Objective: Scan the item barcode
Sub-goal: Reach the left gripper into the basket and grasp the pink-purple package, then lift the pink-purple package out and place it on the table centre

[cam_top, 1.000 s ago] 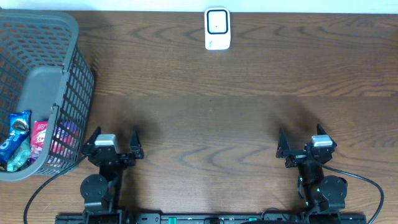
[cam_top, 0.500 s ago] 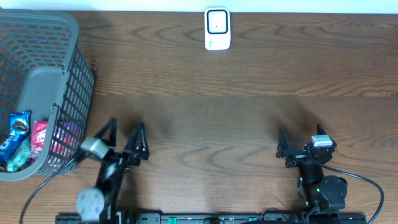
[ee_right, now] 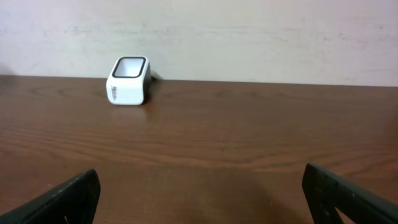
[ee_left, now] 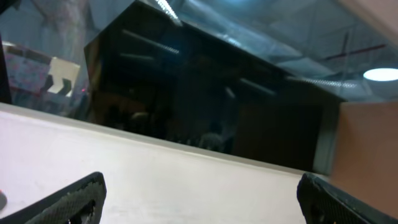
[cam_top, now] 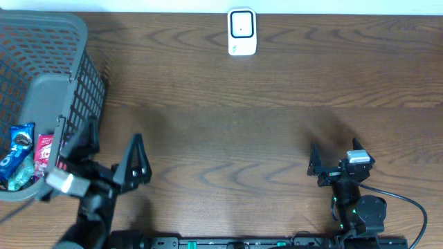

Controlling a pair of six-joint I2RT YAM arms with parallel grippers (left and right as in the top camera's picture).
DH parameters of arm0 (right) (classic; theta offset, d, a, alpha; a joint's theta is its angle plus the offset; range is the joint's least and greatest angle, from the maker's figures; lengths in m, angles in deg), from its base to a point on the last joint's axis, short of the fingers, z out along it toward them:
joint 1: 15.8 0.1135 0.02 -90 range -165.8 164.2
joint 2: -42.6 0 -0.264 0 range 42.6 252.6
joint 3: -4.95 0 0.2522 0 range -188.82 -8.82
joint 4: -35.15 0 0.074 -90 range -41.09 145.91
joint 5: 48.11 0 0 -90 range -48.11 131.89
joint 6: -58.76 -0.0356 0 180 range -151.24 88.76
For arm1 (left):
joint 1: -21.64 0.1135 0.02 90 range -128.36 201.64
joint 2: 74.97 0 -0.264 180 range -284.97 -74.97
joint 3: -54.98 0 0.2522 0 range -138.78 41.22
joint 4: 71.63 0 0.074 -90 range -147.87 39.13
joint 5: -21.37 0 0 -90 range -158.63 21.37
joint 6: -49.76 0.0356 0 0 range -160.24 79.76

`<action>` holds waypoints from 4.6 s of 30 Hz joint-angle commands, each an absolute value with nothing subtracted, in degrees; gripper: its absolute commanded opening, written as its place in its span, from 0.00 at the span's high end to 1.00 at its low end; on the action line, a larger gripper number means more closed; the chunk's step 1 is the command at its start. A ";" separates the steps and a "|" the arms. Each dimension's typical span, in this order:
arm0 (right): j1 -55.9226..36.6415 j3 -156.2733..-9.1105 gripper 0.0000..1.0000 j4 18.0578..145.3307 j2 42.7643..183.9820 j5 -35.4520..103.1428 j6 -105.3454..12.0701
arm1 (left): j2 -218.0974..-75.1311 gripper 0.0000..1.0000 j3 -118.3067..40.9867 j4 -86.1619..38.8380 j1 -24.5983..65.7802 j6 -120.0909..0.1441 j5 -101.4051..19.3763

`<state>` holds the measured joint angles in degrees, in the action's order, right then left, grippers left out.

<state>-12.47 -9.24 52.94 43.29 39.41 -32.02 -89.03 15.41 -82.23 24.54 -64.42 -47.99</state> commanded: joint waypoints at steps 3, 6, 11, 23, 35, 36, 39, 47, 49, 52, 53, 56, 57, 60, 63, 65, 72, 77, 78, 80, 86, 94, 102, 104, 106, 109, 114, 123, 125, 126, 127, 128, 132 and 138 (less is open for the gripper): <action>-13.00 -9.15 0.01 53.18 42.98 40.06 -31.38 | -103.63 0.02 1.47 -71.61 24.75 -60.42 -48.53; -13.00 -9.15 0.01 53.18 42.98 40.04 -31.38 | -113.82 0.02 -10.22 -61.00 24.82 -55.70 -48.56; -13.00 -9.15 0.01 53.18 42.98 40.06 -31.38 | -127.43 0.02 -29.90 -43.96 26.24 -48.86 -52.88; -13.00 -9.13 0.01 53.18 42.98 40.06 -31.38 | -145.58 0.02 -52.45 -22.25 34.68 -34.65 -87.98; -13.00 -9.15 0.01 53.18 42.98 40.06 -31.38 | -153.73 0.02 -52.34 -12.88 47.42 -36.44 -90.17; -13.00 -9.15 0.01 53.18 42.98 40.06 -31.38 | -154.21 0.02 -52.34 -11.70 47.62 -36.44 -90.11; -13.00 -9.15 0.01 53.18 42.98 40.06 -31.38 | -157.18 0.02 -52.30 -7.24 49.04 -36.47 -90.13; -13.00 -9.15 0.01 53.18 42.98 40.06 -31.38 | -168.85 0.02 -52.17 5.00 55.35 -52.20 -81.56; -13.00 -9.15 0.01 53.18 42.98 40.06 -31.38 | -170.95 0.02 -51.91 6.18 55.70 -52.23 -77.73; -13.00 -9.15 0.01 53.18 42.98 40.06 -31.38 | -173.99 0.02 -51.88 6.95 55.70 -53.14 -75.29; -13.00 -9.15 0.01 53.18 42.98 40.06 -31.38 | -175.00 0.02 -51.86 7.78 55.70 -54.65 -75.29; -13.00 -9.13 0.01 53.18 42.98 40.06 -31.38 | -177.71 0.02 -51.53 10.01 55.70 -59.39 -75.48; -13.00 -9.15 0.01 53.18 42.98 40.06 -31.38 | -178.49 0.02 -51.29 10.88 55.70 -61.38 -75.77; -13.00 -9.15 0.01 53.18 42.98 40.06 -31.38 | -180.37 0.02 -49.33 13.96 55.70 -72.18 -80.73; -13.00 -9.15 0.01 53.18 42.98 40.06 -31.38 | -180.88 0.02 -46.92 14.29 55.70 -77.69 -84.62; -13.00 -9.15 0.01 53.18 42.98 40.06 -31.38 | -180.98 0.02 -45.65 13.44 55.70 -78.08 -85.21; -13.00 -9.15 0.01 53.18 42.98 40.06 -31.38 | -180.98 0.02 -41.20 11.34 55.70 -79.55 -85.21; -13.00 -9.15 0.01 53.18 42.98 40.06 -31.38 | -180.98 0.17 -35.40 6.90 55.70 -79.55 -83.64; -13.00 -9.15 0.01 53.18 42.98 40.06 -31.38 | -180.98 0.28 -34.49 6.21 55.70 -79.52 -83.68; -13.00 -9.15 0.01 53.18 42.98 40.06 -31.38 | -180.98 0.46 -33.02 5.11 55.70 -79.52 -83.66; -13.00 -9.15 0.01 53.18 42.98 40.06 -31.38 | -180.92 0.92 -32.67 4.81 55.70 -79.55 -82.43; -13.00 -9.15 0.01 53.18 42.98 40.06 -31.38 | -176.04 0.93 -42.73 9.53 55.70 -78.58 -79.07; -13.00 -9.15 0.01 53.18 42.98 40.06 -31.38 | -159.85 0.93 -50.24 3.39 55.70 -78.48 -70.67; -13.00 -9.15 0.01 53.18 42.98 40.06 -31.38 | -154.95 0.93 -50.24 -0.05 55.70 -78.48 -67.83; -13.00 -9.15 0.01 53.18 42.98 40.06 -31.38 | -150.43 0.93 -50.24 -2.71 55.68 -78.50 -65.23; -13.00 -9.15 0.01 53.18 42.98 40.06 -31.38 | -144.31 0.93 -50.24 -6.49 55.00 -78.50 -58.26; -13.00 -9.15 0.01 53.18 42.98 40.06 -31.38 | -136.75 0.93 -50.24 -13.53 44.80 -78.10 -43.92; -13.00 -9.15 0.01 53.18 42.98 40.06 -31.38 | -140.64 0.93 -48.52 -15.00 7.23 -58.85 -50.61; -13.00 -9.15 0.01 53.18 42.98 40.06 -31.38 | -143.85 0.92 -48.50 -13.49 2.83 -57.25 -54.15; -13.00 -9.15 0.01 53.18 42.98 40.06 -31.38 | -145.53 0.93 -48.50 -12.88 1.15 -56.49 -55.46; -13.00 -9.15 0.01 53.18 42.98 40.06 -31.38 | -147.57 0.93 -48.50 -12.31 -0.51 -55.39 -56.71; -13.00 -9.15 0.01 53.20 42.98 40.06 -31.38 | -149.36 0.93 -48.50 -11.98 -1.74 -54.65 -57.82; -13.00 -9.15 0.01 53.20 42.98 40.06 -31.38 | -158.14 0.93 -48.50 -11.72 -5.43 -54.00 -63.88; -13.00 -9.13 0.01 53.18 42.98 40.06 -31.38 | -174.60 0.92 -48.50 -12.04 -6.48 -57.19 -65.04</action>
